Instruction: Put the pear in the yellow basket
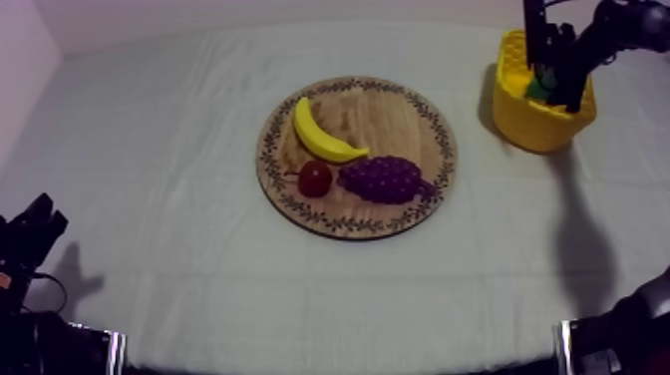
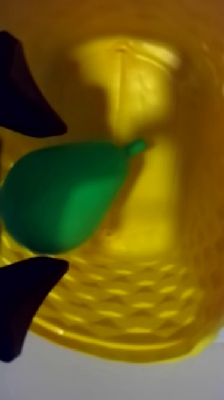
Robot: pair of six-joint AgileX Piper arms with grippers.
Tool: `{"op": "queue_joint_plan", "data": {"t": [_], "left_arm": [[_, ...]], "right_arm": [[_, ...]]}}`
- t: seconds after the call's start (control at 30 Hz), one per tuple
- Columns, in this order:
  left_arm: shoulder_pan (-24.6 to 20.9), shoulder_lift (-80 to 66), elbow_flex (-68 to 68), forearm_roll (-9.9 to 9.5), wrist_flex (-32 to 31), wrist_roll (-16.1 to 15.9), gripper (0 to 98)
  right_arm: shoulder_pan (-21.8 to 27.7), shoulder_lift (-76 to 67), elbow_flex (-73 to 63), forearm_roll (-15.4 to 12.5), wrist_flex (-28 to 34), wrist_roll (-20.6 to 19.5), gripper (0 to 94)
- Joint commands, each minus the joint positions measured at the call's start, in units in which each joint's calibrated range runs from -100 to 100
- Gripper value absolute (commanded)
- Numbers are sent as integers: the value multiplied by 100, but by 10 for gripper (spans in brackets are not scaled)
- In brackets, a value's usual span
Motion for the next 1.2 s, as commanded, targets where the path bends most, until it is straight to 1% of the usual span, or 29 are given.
{"op": "queue_joint_plan", "data": {"t": [0.0, 0.07, 0.13, 0.17, 0.23, 0.27, 0.3, 0.33, 0.4, 0.47, 0.57, 0.63, 0.77, 0.83, 0.93, 1.03, 1.17], "left_arm": [[-3, -4, 0, 1, 0, -1, 1], [-3, -4, 0, 1, 0, -1, 1], [-3, -4, 0, 1, 0, -1, 1], [-3, -4, 0, 1, 0, -1, 1], [-3, -4, 0, 1, 0, -1, 1], [-3, -4, 0, 1, 0, -1, 1], [-3, -4, 0, 1, 0, -1, 1], [-3, -4, 0, 1, 0, -1, 1], [-3, -4, 0, 1, 0, -1, 1], [-3, -4, 0, 1, 0, -1, 1], [-3, -4, 0, 1, 0, -1, 1], [-3, -4, 0, 1, 0, -1, 1], [-3, -4, 0, 1, 0, -1, 1], [-3, -4, 0, 1, 0, -1, 1], [-3, -4, 0, 1, 0, -1, 1], [-3, -4, 0, 1, 0, -1, 1], [-3, -4, 0, 1, 0, -1, 1]], "right_arm": [[3, 93, -115, -10, 40, -16, 657], [2, 125, -197, -30, 55, -42, 655], [-11, 85, -226, -47, 51, -98, 606], [-24, 33, -212, -47, 37, -152, 525], [-57, -131, -119, -27, -54, -334, 307], [-73, -245, -44, -24, -116, -440, 218], [-84, -384, 46, -39, -174, -532, 155], [-91, -544, 148, -84, -242, -606, 111], [-86, -921, 378, -245, -363, -706, 58], [-66, -1363, 658, -434, -495, -820, 33], [-23, -2102, 1143, -722, -593, -997, 17], [6, -2628, 1553, -900, -699, -1199, 12], [40, -3747, 2679, -1386, -1422, -1619, 8], [52, -4329, 3272, -1505, -1655, -1798, 7], [64, -5208, 4153, -1558, -1778, -2053, 7], [90, -6056, 4969, -1551, -1744, -2333, 7], [86, -7137, 5895, -1333, -1510, -2729, 7]]}}
